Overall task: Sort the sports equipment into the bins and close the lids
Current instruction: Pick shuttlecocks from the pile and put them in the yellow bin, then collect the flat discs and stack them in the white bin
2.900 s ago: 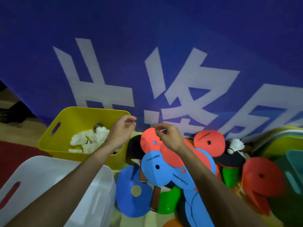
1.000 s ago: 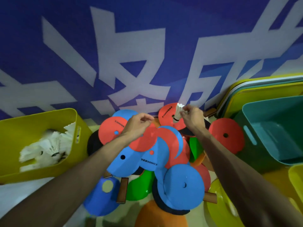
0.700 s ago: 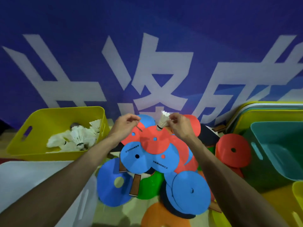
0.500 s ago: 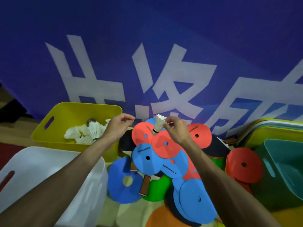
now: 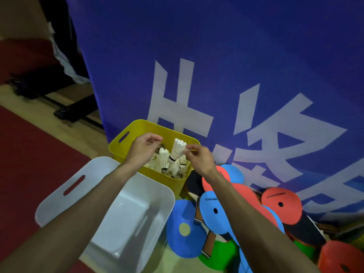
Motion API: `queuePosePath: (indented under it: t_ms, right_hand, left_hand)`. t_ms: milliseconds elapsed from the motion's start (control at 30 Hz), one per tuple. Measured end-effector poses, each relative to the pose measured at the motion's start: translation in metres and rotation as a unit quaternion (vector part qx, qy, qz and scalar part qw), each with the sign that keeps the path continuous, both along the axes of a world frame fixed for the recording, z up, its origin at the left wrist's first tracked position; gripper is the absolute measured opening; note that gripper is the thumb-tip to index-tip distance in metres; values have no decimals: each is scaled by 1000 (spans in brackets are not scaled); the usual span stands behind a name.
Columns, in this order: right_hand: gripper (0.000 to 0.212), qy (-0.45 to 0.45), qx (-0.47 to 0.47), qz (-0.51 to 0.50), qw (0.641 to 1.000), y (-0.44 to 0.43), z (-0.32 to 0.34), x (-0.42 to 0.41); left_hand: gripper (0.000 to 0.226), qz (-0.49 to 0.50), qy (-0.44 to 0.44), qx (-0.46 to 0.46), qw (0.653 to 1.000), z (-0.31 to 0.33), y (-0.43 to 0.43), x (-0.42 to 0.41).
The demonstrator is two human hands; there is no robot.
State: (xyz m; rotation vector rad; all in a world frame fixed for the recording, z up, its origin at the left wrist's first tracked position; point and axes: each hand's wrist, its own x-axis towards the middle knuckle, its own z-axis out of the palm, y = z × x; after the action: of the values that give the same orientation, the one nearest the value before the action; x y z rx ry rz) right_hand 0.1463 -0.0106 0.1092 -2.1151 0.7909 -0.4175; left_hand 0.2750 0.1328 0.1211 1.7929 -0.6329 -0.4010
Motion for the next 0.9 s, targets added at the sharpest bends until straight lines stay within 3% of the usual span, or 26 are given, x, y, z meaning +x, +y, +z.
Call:
queuePosePath:
  t_ms: [133, 400, 700, 900]
  right_hand:
    - [26, 7, 68, 44, 997, 10, -5, 8]
    - [18, 49, 53, 27, 997, -4, -20, -31]
    - [17, 53, 69, -32, 996, -37, -33, -113]
    - [18, 48, 123, -53, 990, -58, -42, -177]
  left_hand:
    - [14, 1, -12, 5, 1000, 0, 11, 2]
    - [13, -40, 17, 27, 999, -20, 14, -19]
    - [14, -71, -25, 96, 993, -24, -33, -97]
    - [18, -187, -35, 182, 965, -51, -51, -157]
